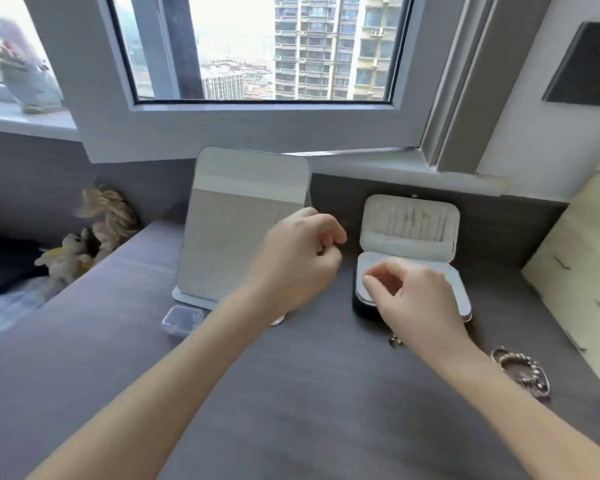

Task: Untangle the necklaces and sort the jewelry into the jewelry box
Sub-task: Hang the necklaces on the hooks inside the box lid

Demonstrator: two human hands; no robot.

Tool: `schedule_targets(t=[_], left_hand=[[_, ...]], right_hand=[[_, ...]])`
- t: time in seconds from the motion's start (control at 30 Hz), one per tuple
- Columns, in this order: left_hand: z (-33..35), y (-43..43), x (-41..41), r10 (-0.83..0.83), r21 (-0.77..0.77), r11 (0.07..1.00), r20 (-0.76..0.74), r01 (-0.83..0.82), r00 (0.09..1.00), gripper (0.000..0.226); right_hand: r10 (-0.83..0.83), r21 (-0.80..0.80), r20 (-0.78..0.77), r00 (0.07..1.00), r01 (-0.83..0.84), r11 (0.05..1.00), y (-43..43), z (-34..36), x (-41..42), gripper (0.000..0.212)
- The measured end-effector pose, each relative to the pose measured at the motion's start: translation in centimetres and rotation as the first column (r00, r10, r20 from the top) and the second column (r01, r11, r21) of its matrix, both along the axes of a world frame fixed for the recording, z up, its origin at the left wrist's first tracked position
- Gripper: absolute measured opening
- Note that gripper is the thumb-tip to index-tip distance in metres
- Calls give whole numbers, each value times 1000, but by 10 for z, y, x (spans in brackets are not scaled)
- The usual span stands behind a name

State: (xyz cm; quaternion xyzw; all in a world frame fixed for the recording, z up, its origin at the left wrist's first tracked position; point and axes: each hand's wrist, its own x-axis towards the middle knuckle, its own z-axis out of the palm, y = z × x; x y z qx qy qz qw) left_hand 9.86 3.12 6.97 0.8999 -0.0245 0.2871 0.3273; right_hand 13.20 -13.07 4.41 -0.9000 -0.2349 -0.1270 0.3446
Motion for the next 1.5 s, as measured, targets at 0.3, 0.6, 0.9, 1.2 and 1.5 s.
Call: schedule_targets(t=[0.3,0.6,0.9,1.2,1.5], left_hand=[[-56,110,-120,385,87,920,-387,-382,838,13],[-78,57,-102,245,148,968,-372,-204,895,14],[-82,-22,-49,33,53,998,-151,-25,988,7],[-88,-57,2,67,-75,995,-26,-69,997,4],[-91,-49,44,-124,278,953,-1,119,992,10]], right_hand=[[190,-90,-115,975,-201,975,25,-37,-72,9],[61,-126,27,998,-57,990,-17,-66,-85,6],[-370,-260,322,872,457,851,-130,-69,-44,17],[-205,-555,360,910,386,737,-159,-68,-18,28],[-235,-220,522,820,396,892,-169,-74,-10,20]])
